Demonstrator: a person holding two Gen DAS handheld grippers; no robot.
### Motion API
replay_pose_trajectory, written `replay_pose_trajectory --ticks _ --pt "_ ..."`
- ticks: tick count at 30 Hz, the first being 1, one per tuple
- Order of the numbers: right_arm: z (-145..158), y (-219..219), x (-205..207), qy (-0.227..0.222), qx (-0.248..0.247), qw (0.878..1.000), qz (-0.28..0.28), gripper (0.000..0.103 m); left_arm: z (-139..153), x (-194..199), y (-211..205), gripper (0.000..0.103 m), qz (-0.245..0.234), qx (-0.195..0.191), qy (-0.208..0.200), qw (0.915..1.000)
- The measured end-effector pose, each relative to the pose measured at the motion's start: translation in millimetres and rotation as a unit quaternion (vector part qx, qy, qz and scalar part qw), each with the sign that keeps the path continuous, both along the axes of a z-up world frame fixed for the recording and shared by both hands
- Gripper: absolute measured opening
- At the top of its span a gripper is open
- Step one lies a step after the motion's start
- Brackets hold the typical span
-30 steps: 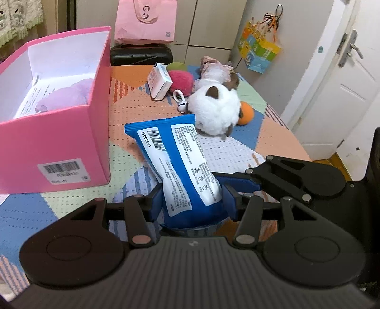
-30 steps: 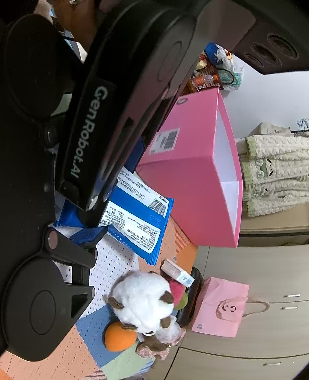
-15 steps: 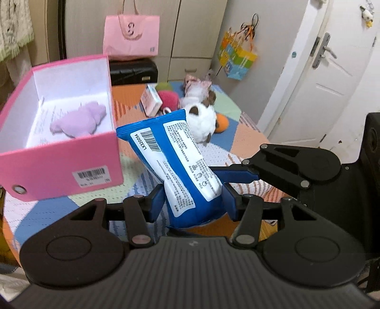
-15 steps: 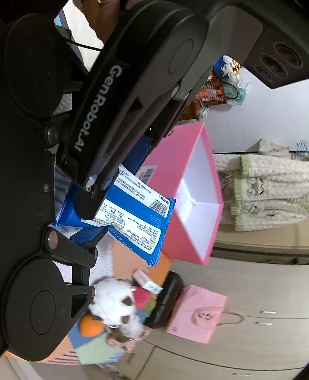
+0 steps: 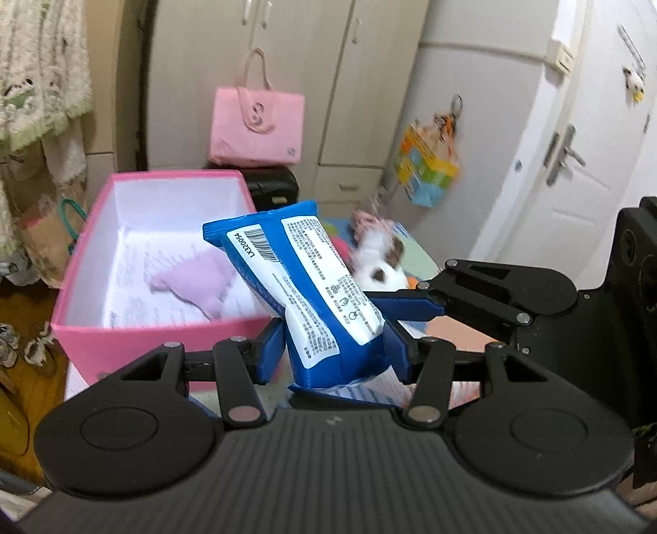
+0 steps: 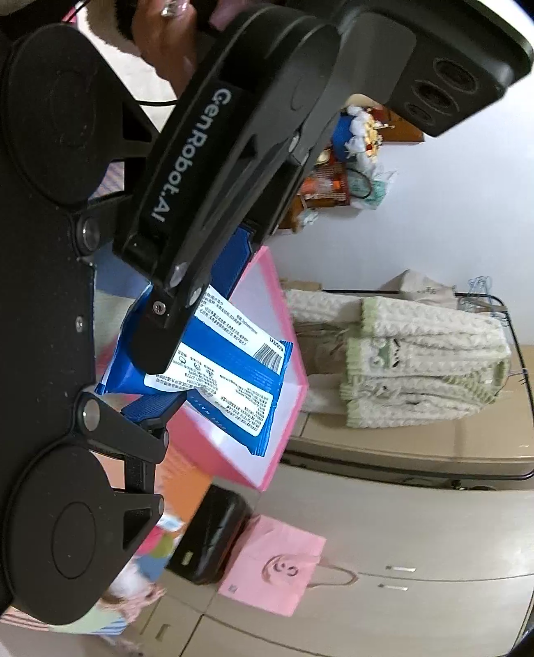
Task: Organize soft objects
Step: 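Carry the blue packet with the right tool over the shoebox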
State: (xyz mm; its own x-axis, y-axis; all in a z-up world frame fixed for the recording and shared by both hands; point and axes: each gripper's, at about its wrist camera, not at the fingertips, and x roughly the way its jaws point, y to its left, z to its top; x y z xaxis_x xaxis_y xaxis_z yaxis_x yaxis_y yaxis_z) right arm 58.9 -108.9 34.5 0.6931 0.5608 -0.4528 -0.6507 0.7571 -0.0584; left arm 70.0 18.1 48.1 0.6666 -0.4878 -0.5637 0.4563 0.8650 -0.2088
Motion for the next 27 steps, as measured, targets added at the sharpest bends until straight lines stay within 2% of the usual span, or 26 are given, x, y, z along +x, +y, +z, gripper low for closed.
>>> replay_pose_trajectory --ticks 5,8,12,20,25,27 --pt "6.1 15.0 35.2 0.011 0.022 1.0 0.019 0.072 4.3 25.1 24.0 0.051 0.025 -0.02 -0.007 0.9994" --pt "0.4 21.3 55.3 0.03 0.034 0.999 0.03 0.072 -1.9 45.2 40.6 0.051 0.031 -0.041 0.01 0.9986" --pt "-3.5 28.7 87.7 0.05 0.046 0.997 0.04 0.072 -7.5 73.6 50.7 0.051 0.044 -0.04 0.015 0.9981" --pt "-9.5 45.9 169.1 0.092 0.034 0.993 0.06 0.074 -17.0 155.5 69.5 0.051 0.056 -0.041 0.062 0.9957" --pt "-17.6 56.3 201.9 0.08 0.007 0.993 0.082 0.077 -27.0 198.6 78.2 0.051 0.069 -0.049 0.086 0.9927" --pt "-20.3 58.2 217.0 0.104 0.01 0.991 0.078 0.077 -31.9 211.7 79.5 0.051 0.072 -0.047 0.096 0.9917"
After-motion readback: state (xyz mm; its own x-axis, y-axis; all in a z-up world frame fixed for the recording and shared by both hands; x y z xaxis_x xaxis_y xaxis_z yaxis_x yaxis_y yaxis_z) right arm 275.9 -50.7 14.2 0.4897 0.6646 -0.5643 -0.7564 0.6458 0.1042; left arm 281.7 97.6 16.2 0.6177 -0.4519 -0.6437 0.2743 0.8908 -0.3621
